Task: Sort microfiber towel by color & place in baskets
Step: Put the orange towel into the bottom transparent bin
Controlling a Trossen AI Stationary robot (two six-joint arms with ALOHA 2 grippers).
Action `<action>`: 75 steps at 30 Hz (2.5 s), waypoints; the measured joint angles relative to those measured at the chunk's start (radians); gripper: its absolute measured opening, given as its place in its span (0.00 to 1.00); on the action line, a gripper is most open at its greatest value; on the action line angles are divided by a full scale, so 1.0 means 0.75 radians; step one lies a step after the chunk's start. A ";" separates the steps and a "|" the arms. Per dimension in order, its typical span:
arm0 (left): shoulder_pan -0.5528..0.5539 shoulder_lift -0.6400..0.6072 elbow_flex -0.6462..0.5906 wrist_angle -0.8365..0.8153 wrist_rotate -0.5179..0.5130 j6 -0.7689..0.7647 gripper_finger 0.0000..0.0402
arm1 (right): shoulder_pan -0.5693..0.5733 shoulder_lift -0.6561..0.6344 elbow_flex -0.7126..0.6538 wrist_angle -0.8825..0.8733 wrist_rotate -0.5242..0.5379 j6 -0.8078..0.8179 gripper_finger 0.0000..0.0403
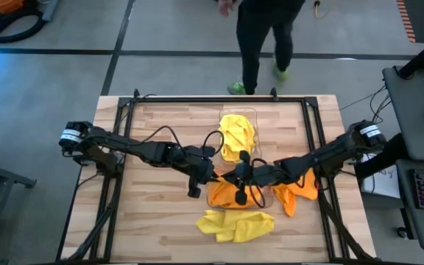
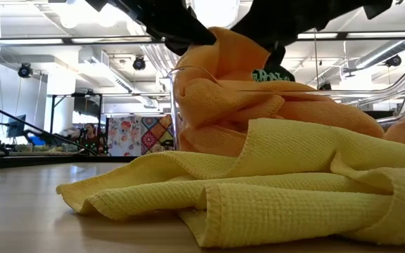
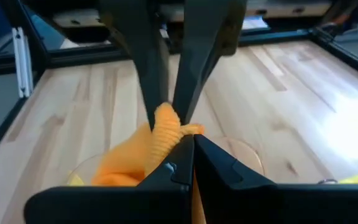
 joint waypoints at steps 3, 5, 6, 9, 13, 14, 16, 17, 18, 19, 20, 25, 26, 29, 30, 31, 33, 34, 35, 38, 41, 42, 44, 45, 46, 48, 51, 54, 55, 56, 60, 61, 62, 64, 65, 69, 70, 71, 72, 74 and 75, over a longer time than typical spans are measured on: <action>0.001 0.000 0.000 -0.006 -0.004 0.000 0.10 | -0.002 0.027 0.000 -0.009 -0.026 0.005 0.02; 0.001 0.000 0.000 -0.003 -0.012 0.000 0.17 | 0.000 0.043 0.000 -0.012 -0.052 0.005 0.02; 0.001 -0.001 0.000 -0.003 -0.018 0.002 0.21 | 0.000 0.049 0.000 -0.013 -0.065 0.005 0.02; 0.002 -0.010 0.000 -0.008 -0.025 0.017 0.33 | 0.001 0.050 0.000 -0.048 -0.083 0.004 0.02; 0.007 -0.038 0.000 -0.037 -0.024 0.020 0.47 | 0.000 0.050 0.000 -0.101 -0.091 -0.011 0.02; 0.009 -0.045 0.000 -0.048 -0.024 0.020 0.49 | 0.000 0.050 -0.001 -0.104 -0.112 -0.015 0.02; 0.012 -0.059 0.000 -0.055 -0.025 0.020 0.54 | 0.001 0.053 -0.001 -0.110 -0.144 -0.024 0.02; 0.013 -0.068 0.000 -0.055 -0.025 0.020 0.55 | 0.001 0.057 -0.001 -0.123 -0.144 -0.024 0.02; 0.013 -0.076 0.000 -0.058 -0.025 0.021 0.56 | 0.001 0.063 -0.001 -0.137 -0.145 -0.024 0.02; 0.013 -0.082 0.000 -0.055 -0.025 0.026 0.57 | 0.000 0.070 -0.001 -0.141 -0.145 -0.024 0.02; 0.012 -0.087 0.000 -0.054 -0.025 0.031 0.58 | 0.000 0.076 -0.001 -0.141 -0.144 -0.025 0.02; 0.012 -0.101 0.000 -0.056 -0.034 0.033 0.59 | -0.005 0.138 -0.001 -0.147 -0.144 -0.035 0.02; 0.012 -0.101 0.000 -0.056 -0.035 0.033 0.59 | -0.008 0.155 -0.001 -0.150 -0.144 -0.035 0.02; 0.012 -0.101 0.000 -0.063 -0.035 0.033 0.59 | -0.018 0.199 -0.001 -0.149 -0.141 -0.035 0.02; 0.011 -0.101 0.000 -0.063 -0.034 0.033 0.59 | -0.019 0.214 -0.001 -0.149 -0.136 -0.035 0.02; 0.011 -0.101 0.000 -0.063 -0.034 0.032 0.59 | -0.022 0.229 0.000 -0.145 -0.127 -0.041 0.02; 0.011 -0.101 0.000 -0.063 -0.034 0.030 0.59 | -0.026 0.251 0.000 -0.147 -0.133 -0.032 0.02; 0.011 -0.101 0.000 -0.063 -0.034 0.029 0.59 | -0.028 0.260 0.000 -0.145 -0.145 -0.018 0.02; 0.011 -0.101 0.000 -0.063 -0.034 0.029 0.59 | -0.030 0.267 0.001 -0.141 -0.144 -0.010 0.02; 0.011 -0.101 0.000 -0.070 -0.034 0.021 0.59 | -0.033 0.277 0.001 -0.139 -0.146 0.001 0.02; 0.011 -0.101 0.000 -0.070 -0.034 0.009 0.59 | -0.035 0.279 0.002 -0.140 -0.144 0.001 0.02; 0.011 -0.101 0.000 -0.070 -0.034 0.006 0.59 | -0.038 0.279 0.002 -0.141 -0.145 0.000 0.02; 0.011 -0.101 0.000 -0.074 -0.034 -0.003 0.59 | -0.039 0.278 0.002 -0.142 -0.144 -0.001 0.02; 0.011 -0.101 0.000 -0.075 -0.034 -0.005 0.59 | -0.039 0.275 0.002 -0.143 -0.143 -0.004 0.02; 0.011 -0.101 0.000 -0.078 -0.034 -0.008 0.59 | -0.040 0.269 0.002 -0.147 -0.141 -0.008 0.02; 0.011 -0.101 0.000 -0.083 -0.034 -0.015 0.59 | -0.040 0.250 0.000 -0.158 -0.133 -0.017 0.02; 0.011 -0.101 0.000 -0.093 -0.034 -0.025 0.59 | -0.040 0.209 -0.003 -0.173 -0.128 -0.025 0.02; 0.011 -0.101 0.000 -0.102 -0.034 -0.034 0.59 | -0.040 0.158 -0.002 -0.182 -0.127 -0.029 0.02; 0.011 -0.101 0.000 -0.103 -0.036 -0.037 0.59 | -0.040 0.144 -0.002 -0.198 -0.127 -0.029 0.02; 0.011 -0.101 0.000 -0.103 -0.046 -0.039 0.59 | -0.041 0.135 -0.002 -0.215 -0.127 -0.025 0.02; 0.011 -0.101 0.000 -0.112 -0.067 -0.047 0.59 | -0.040 0.082 -0.002 -0.290 -0.128 -0.010 0.02; 0.011 -0.100 0.000 -0.112 -0.068 -0.050 0.59 | -0.040 0.069 -0.002 -0.303 -0.130 -0.007 0.02; 0.010 -0.100 0.000 -0.112 -0.068 -0.051 0.59 | -0.040 0.058 -0.002 -0.322 -0.130 0.000 0.03; 0.011 -0.100 0.000 -0.112 -0.068 -0.051 0.59 | -0.040 0.040 -0.002 -0.342 -0.131 0.007 0.04; 0.011 -0.100 0.000 -0.112 -0.068 -0.051 0.59 | -0.040 0.027 -0.002 -0.355 -0.132 0.007 0.06; 0.011 -0.100 0.000 -0.112 -0.085 -0.069 0.59 | -0.040 -0.035 -0.001 -0.416 -0.133 0.028 0.14; 0.011 -0.100 0.000 -0.114 -0.086 -0.071 0.59 | -0.040 -0.054 -0.001 -0.441 -0.133 0.029 0.17; 0.011 -0.100 0.000 -0.120 -0.086 -0.072 0.59 | -0.040 -0.071 -0.001 -0.458 -0.133 0.032 0.19; 0.011 -0.100 0.000 -0.128 -0.086 -0.073 0.59 | -0.040 -0.092 -0.001 -0.468 -0.133 0.036 0.22; 0.011 -0.100 0.000 -0.141 -0.086 -0.073 0.59 | -0.035 -0.143 -0.001 -0.514 -0.134 0.036 0.27; 0.011 -0.100 0.000 -0.148 -0.087 -0.076 0.59 | -0.032 -0.169 -0.001 -0.533 -0.134 0.037 0.29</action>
